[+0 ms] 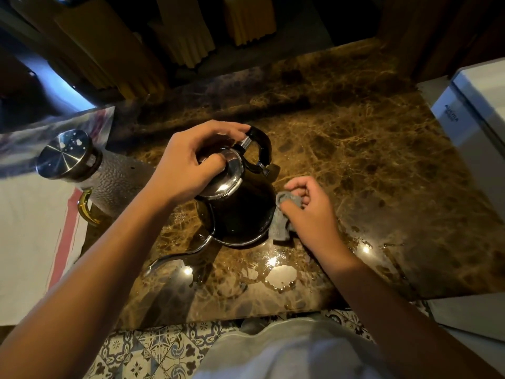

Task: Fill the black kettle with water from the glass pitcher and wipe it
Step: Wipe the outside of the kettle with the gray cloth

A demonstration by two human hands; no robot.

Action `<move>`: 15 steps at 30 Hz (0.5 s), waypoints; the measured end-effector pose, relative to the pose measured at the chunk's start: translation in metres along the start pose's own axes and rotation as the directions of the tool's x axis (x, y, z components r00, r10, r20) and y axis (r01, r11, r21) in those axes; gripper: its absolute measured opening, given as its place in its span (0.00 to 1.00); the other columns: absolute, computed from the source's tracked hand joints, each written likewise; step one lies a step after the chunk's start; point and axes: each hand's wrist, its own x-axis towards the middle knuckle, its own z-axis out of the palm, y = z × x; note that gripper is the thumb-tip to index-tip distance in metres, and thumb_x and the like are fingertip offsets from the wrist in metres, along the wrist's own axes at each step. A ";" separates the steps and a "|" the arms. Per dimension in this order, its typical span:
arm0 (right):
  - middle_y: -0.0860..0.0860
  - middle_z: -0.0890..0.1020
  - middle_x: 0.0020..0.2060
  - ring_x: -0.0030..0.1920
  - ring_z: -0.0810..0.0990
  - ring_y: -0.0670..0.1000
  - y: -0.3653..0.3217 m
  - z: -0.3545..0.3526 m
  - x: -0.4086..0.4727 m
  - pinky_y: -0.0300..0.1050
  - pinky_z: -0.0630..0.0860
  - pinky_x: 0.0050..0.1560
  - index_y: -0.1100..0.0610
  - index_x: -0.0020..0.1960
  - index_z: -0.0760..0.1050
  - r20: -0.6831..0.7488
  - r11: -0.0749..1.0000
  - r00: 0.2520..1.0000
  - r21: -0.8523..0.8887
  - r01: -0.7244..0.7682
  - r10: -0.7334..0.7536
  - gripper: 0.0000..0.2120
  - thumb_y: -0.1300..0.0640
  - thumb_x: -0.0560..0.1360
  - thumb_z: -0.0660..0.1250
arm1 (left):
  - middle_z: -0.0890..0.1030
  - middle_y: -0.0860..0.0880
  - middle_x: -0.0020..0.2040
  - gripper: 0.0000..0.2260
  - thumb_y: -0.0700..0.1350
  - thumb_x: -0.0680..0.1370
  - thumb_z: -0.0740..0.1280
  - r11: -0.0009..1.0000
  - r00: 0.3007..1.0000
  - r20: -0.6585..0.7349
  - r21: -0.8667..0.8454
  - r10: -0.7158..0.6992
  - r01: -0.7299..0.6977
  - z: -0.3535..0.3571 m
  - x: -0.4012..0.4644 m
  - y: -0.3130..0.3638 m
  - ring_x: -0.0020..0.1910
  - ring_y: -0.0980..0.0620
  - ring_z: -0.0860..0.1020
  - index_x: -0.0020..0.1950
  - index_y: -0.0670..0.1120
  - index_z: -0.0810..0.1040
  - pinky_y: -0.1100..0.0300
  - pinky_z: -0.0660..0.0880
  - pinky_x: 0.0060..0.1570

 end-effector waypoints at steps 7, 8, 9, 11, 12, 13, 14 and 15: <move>0.48 0.86 0.51 0.51 0.86 0.49 -0.010 0.010 0.048 0.53 0.86 0.52 0.41 0.54 0.81 -0.043 0.989 0.999 0.147 0.016 -0.009 0.13 0.58 0.77 0.73 | 0.80 0.50 0.69 0.19 0.36 0.73 0.62 0.999 0.998 0.049 0.027 0.042 -0.043 -0.001 0.003 0.000 0.70 0.51 0.76 0.61 0.45 0.80 0.46 0.74 0.69; 0.48 0.86 0.52 0.53 0.86 0.50 -0.006 0.011 0.053 0.56 0.85 0.55 0.39 0.55 0.81 -0.032 0.992 0.999 0.128 -0.004 0.008 0.13 0.57 0.76 0.72 | 0.80 0.50 0.69 0.18 0.37 0.73 0.62 0.998 0.998 0.049 0.032 0.047 -0.049 -0.001 0.003 0.000 0.70 0.51 0.76 0.61 0.44 0.80 0.46 0.74 0.68; 0.47 0.87 0.52 0.54 0.86 0.51 -0.003 0.012 0.055 0.60 0.84 0.57 0.39 0.55 0.82 -0.017 0.995 0.999 0.099 -0.025 0.027 0.13 0.56 0.76 0.71 | 0.80 0.50 0.69 0.18 0.38 0.73 0.62 0.998 0.998 0.048 0.038 0.051 -0.053 -0.001 0.003 0.000 0.70 0.51 0.77 0.61 0.44 0.80 0.47 0.75 0.68; 0.48 0.87 0.50 0.53 0.86 0.57 0.001 0.011 0.057 0.64 0.82 0.57 0.39 0.52 0.83 0.022 0.999 0.999 0.016 -0.039 0.038 0.13 0.57 0.77 0.70 | 0.80 0.50 0.68 0.18 0.39 0.72 0.62 0.998 0.998 0.045 0.044 0.049 -0.051 -0.001 0.003 0.000 0.70 0.52 0.76 0.61 0.44 0.80 0.49 0.75 0.68; 0.48 0.87 0.51 0.54 0.85 0.57 0.003 0.009 0.056 0.64 0.82 0.59 0.39 0.51 0.84 0.046 1.000 0.999 -0.025 -0.017 0.019 0.13 0.58 0.77 0.70 | 0.80 0.50 0.68 0.18 0.40 0.72 0.62 0.998 0.998 0.043 0.047 0.047 -0.049 -0.001 0.003 0.000 0.70 0.52 0.76 0.61 0.44 0.80 0.50 0.75 0.68; 0.46 0.86 0.52 0.56 0.84 0.54 0.004 0.006 0.055 0.61 0.81 0.61 0.39 0.50 0.84 0.070 0.998 0.998 -0.063 0.012 -0.007 0.14 0.59 0.78 0.70 | 0.80 0.50 0.68 0.18 0.41 0.72 0.61 0.997 0.998 0.040 0.052 0.048 -0.050 -0.001 0.004 0.000 0.70 0.52 0.76 0.61 0.44 0.80 0.51 0.75 0.68; 0.44 0.85 0.54 0.57 0.83 0.49 0.004 0.003 0.052 0.58 0.80 0.63 0.40 0.50 0.84 0.087 0.995 0.996 -0.091 0.041 -0.033 0.14 0.60 0.78 0.71 | 0.80 0.49 0.68 0.19 0.44 0.72 0.61 0.997 0.998 0.036 0.056 0.050 -0.052 -0.001 0.004 -0.001 0.69 0.52 0.77 0.61 0.45 0.80 0.52 0.75 0.67; 0.44 0.84 0.55 0.58 0.83 0.47 0.004 -0.001 0.048 0.55 0.81 0.62 0.41 0.50 0.84 0.097 0.993 0.994 -0.109 0.054 -0.043 0.13 0.60 0.78 0.71 | 0.80 0.49 0.68 0.19 0.46 0.72 0.61 0.997 0.998 0.030 0.057 0.051 -0.052 0.000 0.004 -0.002 0.69 0.52 0.77 0.61 0.46 0.80 0.51 0.75 0.67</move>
